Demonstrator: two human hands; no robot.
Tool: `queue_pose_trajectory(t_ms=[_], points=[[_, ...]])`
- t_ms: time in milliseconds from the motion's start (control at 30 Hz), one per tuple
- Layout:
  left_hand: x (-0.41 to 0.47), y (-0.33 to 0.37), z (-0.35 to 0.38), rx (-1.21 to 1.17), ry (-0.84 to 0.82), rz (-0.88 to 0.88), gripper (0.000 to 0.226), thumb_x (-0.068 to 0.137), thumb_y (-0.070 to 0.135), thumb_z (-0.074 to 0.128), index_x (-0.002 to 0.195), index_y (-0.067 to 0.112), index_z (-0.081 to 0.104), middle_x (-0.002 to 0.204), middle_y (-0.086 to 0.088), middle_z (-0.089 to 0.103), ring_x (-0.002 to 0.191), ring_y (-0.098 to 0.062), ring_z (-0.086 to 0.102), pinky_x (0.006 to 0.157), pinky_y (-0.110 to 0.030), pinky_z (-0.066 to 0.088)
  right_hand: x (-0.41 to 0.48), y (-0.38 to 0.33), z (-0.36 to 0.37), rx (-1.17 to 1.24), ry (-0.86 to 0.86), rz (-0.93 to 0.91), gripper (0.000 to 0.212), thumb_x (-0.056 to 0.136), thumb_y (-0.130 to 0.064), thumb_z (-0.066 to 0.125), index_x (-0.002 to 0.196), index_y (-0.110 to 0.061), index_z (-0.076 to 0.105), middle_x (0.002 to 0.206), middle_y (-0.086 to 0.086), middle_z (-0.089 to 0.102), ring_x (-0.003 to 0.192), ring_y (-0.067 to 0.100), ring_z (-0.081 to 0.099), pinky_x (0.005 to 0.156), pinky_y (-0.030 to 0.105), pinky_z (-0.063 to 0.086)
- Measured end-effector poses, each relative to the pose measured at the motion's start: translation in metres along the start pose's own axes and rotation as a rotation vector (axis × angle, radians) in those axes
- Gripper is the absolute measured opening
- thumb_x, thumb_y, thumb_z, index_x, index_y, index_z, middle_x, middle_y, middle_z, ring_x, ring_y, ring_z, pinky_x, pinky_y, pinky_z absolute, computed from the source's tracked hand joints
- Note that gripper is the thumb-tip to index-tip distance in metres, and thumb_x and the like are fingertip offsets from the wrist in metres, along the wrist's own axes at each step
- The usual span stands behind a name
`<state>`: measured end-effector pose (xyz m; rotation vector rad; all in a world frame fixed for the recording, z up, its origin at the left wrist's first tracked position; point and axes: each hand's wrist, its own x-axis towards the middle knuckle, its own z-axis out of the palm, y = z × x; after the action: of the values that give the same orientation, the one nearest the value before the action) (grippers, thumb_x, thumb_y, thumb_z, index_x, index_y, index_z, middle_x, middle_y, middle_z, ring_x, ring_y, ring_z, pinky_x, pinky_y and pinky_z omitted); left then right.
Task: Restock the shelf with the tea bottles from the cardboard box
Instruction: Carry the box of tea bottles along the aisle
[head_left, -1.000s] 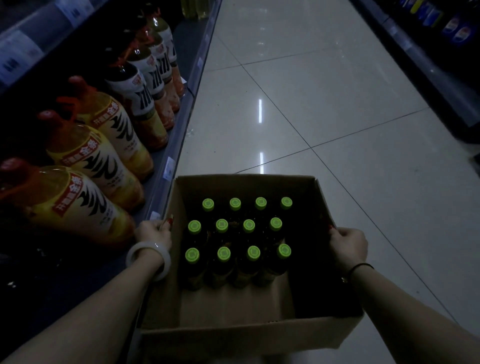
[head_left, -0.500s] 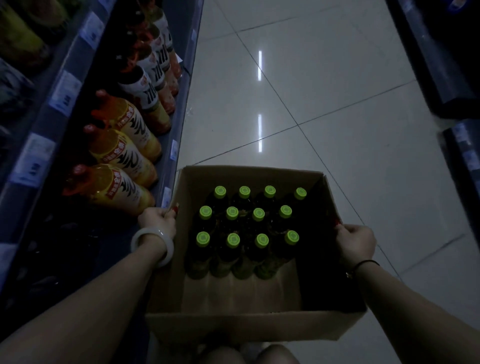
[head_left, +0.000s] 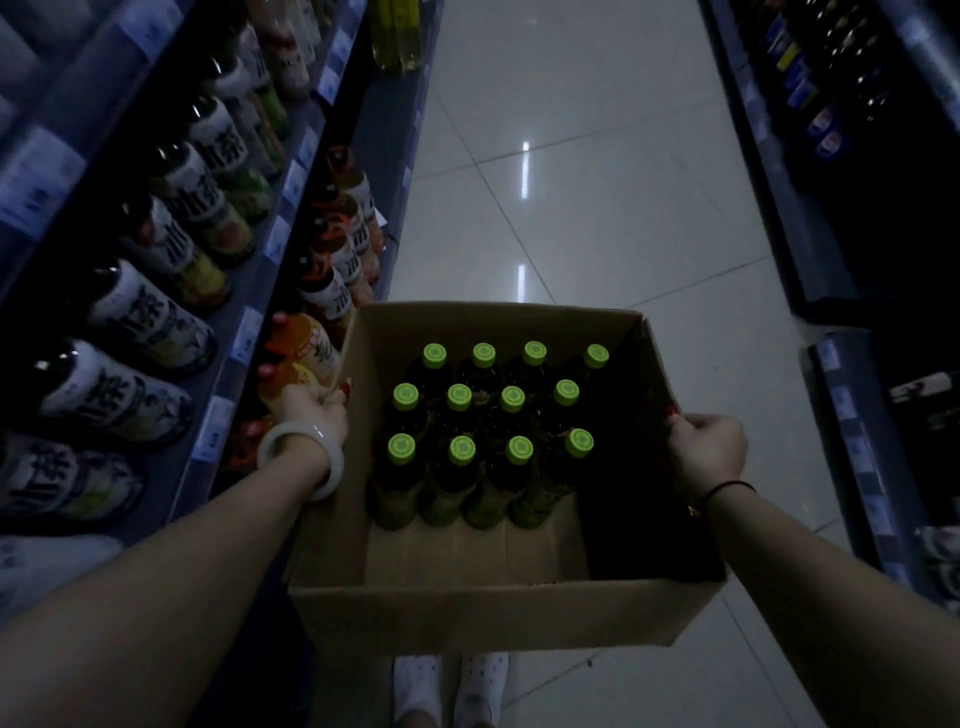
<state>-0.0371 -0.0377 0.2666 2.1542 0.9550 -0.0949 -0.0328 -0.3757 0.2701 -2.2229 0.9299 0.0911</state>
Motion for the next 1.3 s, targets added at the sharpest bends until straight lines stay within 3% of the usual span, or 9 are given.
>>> queue_pose_trajectory(t_ms=[133, 200, 333, 533, 633, 833, 1000, 1133, 1300], points=[[0.020, 0.041, -0.023, 0.003, 0.042, 0.019, 0.031, 0.092, 0.024, 0.057, 0.075, 0.000, 0.067, 0.075, -0.018, 0.060, 0.086, -0.038, 0.062, 0.070, -0.034, 0.041, 0.015, -0.052, -0.021, 0.013, -0.008, -0.029, 0.031, 0.089, -0.016, 0.057, 0.091, 0.013, 0.068, 0.094, 0.033, 0.068, 0.087, 0.045, 0.065, 0.081, 0.048, 0.053], [0.035, 0.060, -0.029, -0.003, 0.042, 0.037, 0.031, 0.091, 0.025, 0.058, 0.077, -0.001, 0.067, 0.079, -0.020, 0.063, 0.081, -0.034, 0.060, 0.076, -0.036, 0.046, 0.025, -0.075, -0.025, 0.020, -0.004, -0.032, 0.032, 0.089, -0.017, 0.057, 0.091, 0.013, 0.067, 0.094, 0.034, 0.068, 0.087, 0.046, 0.064, 0.081, 0.051, 0.055], [0.071, 0.102, -0.031, -0.029, 0.021, 0.036, 0.031, 0.092, 0.024, 0.057, 0.069, 0.004, 0.060, 0.062, -0.010, 0.052, 0.060, -0.023, 0.047, 0.066, -0.030, 0.037, 0.051, -0.118, -0.025, 0.026, -0.004, -0.003, 0.032, 0.089, -0.018, 0.057, 0.088, 0.012, 0.067, 0.093, 0.032, 0.068, 0.086, 0.045, 0.064, 0.081, 0.054, 0.054], [0.133, 0.162, -0.025, -0.019, -0.013, 0.058, 0.030, 0.091, 0.019, 0.058, 0.063, 0.011, 0.056, 0.067, -0.010, 0.053, 0.061, -0.024, 0.047, 0.069, -0.030, 0.038, 0.094, -0.176, -0.019, 0.047, 0.001, 0.051, 0.030, 0.091, -0.015, 0.057, 0.094, 0.013, 0.066, 0.099, 0.032, 0.067, 0.093, 0.044, 0.064, 0.087, 0.051, 0.053], [0.161, 0.194, -0.019, -0.019, -0.027, 0.062, 0.017, 0.092, 0.017, 0.057, 0.078, 0.009, 0.063, 0.077, -0.012, 0.059, 0.075, -0.025, 0.055, 0.072, -0.032, 0.041, 0.122, -0.205, -0.016, 0.045, -0.012, 0.065, 0.030, 0.091, -0.016, 0.056, 0.094, 0.012, 0.067, 0.101, 0.031, 0.067, 0.095, 0.043, 0.063, 0.090, 0.051, 0.051], [0.227, 0.250, 0.002, 0.012, -0.037, 0.051, 0.027, 0.091, 0.020, 0.058, 0.088, -0.004, 0.070, 0.087, -0.022, 0.068, 0.086, -0.034, 0.064, 0.076, -0.036, 0.046, 0.187, -0.261, -0.006, 0.033, -0.021, 0.074, 0.030, 0.090, -0.015, 0.057, 0.096, 0.013, 0.067, 0.098, 0.029, 0.068, 0.093, 0.042, 0.063, 0.089, 0.048, 0.052], [0.282, 0.307, 0.022, -0.004, -0.038, 0.036, 0.027, 0.091, 0.020, 0.060, 0.093, -0.005, 0.071, 0.083, -0.017, 0.065, 0.080, -0.029, 0.061, 0.071, -0.030, 0.041, 0.256, -0.313, 0.006, 0.059, -0.072, 0.090, 0.028, 0.091, -0.017, 0.058, 0.105, 0.004, 0.069, 0.097, 0.020, 0.068, 0.100, 0.037, 0.062, 0.093, 0.044, 0.050], [0.324, 0.350, 0.035, 0.010, -0.017, 0.039, 0.026, 0.091, 0.023, 0.059, 0.079, 0.002, 0.068, 0.073, -0.015, 0.060, 0.065, -0.024, 0.052, 0.068, -0.029, 0.038, 0.307, -0.359, 0.017, 0.069, -0.089, 0.085, 0.027, 0.092, -0.018, 0.057, 0.105, 0.003, 0.069, 0.094, 0.017, 0.065, 0.101, 0.036, 0.062, 0.096, 0.047, 0.049], [0.386, 0.399, 0.051, -0.008, -0.003, 0.049, 0.027, 0.092, 0.024, 0.059, 0.071, 0.007, 0.061, 0.067, -0.011, 0.056, 0.064, -0.024, 0.050, 0.069, -0.028, 0.037, 0.369, -0.420, 0.037, 0.063, -0.076, 0.068, 0.028, 0.091, -0.020, 0.058, 0.105, 0.001, 0.070, 0.099, 0.020, 0.068, 0.100, 0.036, 0.063, 0.095, 0.048, 0.049]])
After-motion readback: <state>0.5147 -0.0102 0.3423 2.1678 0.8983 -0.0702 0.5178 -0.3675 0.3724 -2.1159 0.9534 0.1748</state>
